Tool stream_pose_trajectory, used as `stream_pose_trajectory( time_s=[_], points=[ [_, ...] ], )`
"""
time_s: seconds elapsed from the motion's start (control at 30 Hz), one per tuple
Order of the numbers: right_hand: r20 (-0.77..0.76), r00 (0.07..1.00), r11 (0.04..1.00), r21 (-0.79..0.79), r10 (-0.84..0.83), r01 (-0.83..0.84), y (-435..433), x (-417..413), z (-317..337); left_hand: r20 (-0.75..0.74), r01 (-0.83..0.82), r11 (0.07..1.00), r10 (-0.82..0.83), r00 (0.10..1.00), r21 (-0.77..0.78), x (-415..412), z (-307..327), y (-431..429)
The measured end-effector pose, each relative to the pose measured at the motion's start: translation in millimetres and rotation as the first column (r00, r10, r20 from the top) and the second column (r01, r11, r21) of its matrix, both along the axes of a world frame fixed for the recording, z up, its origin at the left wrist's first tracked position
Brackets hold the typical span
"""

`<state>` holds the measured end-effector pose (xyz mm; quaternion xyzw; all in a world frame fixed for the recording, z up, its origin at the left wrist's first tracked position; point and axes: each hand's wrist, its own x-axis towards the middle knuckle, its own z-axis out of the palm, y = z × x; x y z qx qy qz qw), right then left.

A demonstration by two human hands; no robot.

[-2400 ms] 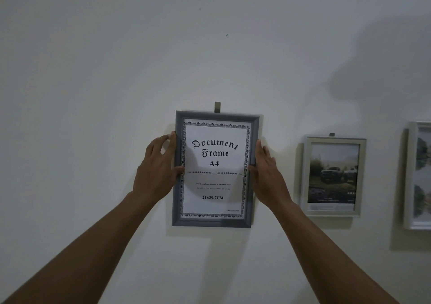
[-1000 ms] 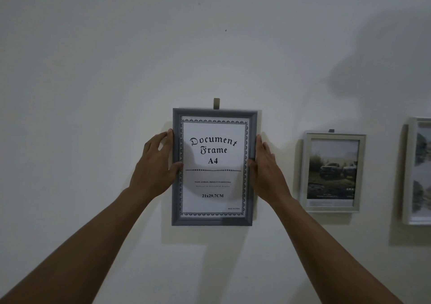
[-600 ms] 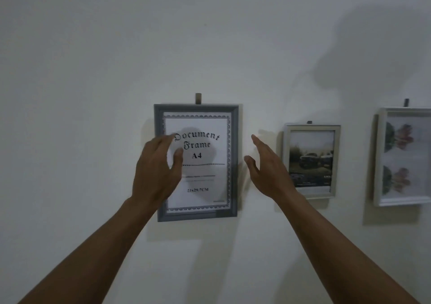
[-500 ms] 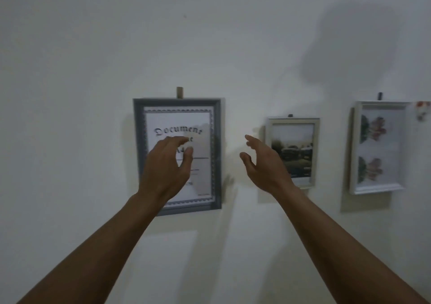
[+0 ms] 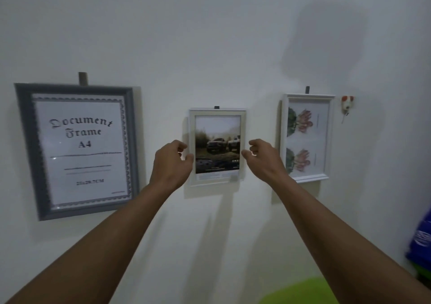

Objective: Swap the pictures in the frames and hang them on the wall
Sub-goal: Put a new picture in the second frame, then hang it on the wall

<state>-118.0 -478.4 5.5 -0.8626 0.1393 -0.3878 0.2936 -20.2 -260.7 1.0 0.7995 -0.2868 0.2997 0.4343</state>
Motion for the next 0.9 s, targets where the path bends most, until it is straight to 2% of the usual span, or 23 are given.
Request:
stream_pose_trajectory(
  time_s=[0.13, 0.37, 0.67, 0.9],
  points=[
    [0.029, 0.998, 0.997, 0.061, 0.049, -0.050, -22.8, 16.9, -11.1, -0.091, -0.023, 0.997, 0.016, 0.996, -0.071, 7.1, -7.8, -21.1],
    [0.041, 0.974, 0.959, 0.168, 0.223, -0.226, -36.6, 43.0, -29.6, -0.095, 0.007, 0.996, -0.015, 0.995, -0.091, 6.0, -19.0, -41.1],
    [0.162, 0.944, 0.928, 0.201, 0.286, -0.315, -48.7, 51.3, -28.2, -0.196, 0.047, 0.992, -0.069, 0.978, -0.118, 12.1, -16.9, -46.3],
    [0.223, 0.912, 0.913, 0.146, 0.346, -0.382, -49.4, 41.5, -14.4, -0.172, 0.141, 0.966, -0.180, 0.969, -0.218, 2.3, -0.1, -37.3]
  ],
)
